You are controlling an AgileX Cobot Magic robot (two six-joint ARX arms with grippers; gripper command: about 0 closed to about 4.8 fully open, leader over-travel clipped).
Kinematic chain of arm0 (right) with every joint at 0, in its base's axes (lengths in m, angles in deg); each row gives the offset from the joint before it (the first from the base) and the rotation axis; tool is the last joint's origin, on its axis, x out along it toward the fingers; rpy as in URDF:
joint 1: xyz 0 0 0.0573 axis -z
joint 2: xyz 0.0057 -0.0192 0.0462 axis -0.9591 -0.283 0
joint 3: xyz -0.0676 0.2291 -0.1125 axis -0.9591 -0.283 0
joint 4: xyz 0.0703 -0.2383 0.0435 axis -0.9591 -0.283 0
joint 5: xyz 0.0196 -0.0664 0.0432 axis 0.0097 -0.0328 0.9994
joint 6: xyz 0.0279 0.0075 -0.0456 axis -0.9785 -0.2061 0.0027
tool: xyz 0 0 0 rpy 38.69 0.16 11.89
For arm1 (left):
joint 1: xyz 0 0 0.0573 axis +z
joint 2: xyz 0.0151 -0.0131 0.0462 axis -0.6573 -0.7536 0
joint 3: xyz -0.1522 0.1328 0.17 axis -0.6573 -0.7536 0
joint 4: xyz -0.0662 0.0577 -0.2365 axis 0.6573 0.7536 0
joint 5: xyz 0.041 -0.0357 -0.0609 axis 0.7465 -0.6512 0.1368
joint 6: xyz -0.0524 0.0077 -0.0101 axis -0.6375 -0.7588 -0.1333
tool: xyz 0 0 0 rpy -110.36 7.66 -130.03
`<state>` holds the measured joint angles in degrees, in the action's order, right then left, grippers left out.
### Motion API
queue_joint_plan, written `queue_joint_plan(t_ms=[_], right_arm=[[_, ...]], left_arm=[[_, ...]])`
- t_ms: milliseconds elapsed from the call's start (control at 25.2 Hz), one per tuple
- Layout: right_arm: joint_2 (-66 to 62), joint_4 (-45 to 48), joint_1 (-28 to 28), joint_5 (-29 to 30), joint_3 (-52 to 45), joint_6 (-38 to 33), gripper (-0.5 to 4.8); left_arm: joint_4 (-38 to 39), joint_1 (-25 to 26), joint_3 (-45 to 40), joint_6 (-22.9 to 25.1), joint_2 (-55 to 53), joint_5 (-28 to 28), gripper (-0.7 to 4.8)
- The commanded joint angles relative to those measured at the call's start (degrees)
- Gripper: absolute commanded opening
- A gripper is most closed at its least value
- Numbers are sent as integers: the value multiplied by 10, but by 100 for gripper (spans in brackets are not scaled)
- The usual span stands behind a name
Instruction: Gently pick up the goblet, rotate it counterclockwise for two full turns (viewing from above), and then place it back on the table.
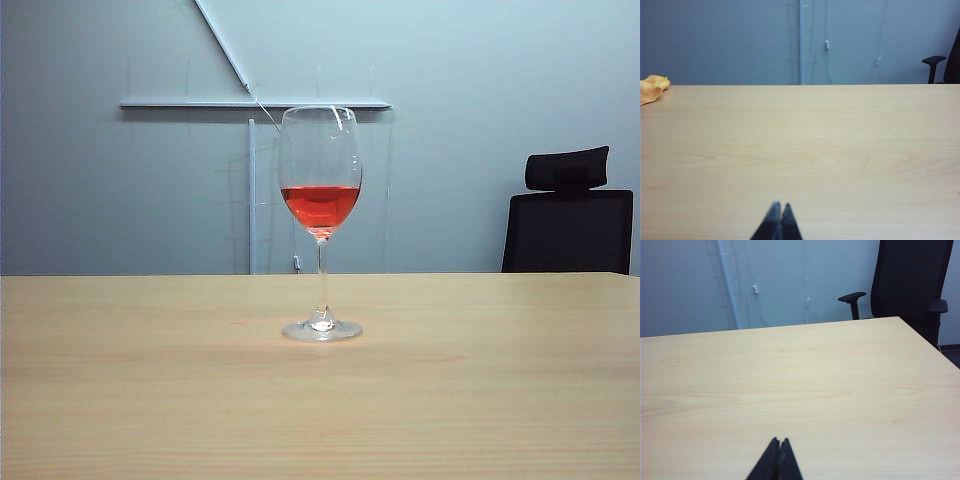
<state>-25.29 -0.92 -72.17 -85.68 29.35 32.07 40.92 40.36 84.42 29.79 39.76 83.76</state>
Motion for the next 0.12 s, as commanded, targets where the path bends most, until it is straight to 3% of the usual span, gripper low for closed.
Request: queue_joint_plan(t_ms=[40,119], right_arm=[[1,10,1,-2,-3,2,-1],[1,10,1,-2,-3,2,-1]], left_arm=[[-7,0,2,0,0,-2,-5],[-7,0,2,0,0,-2,-5]])
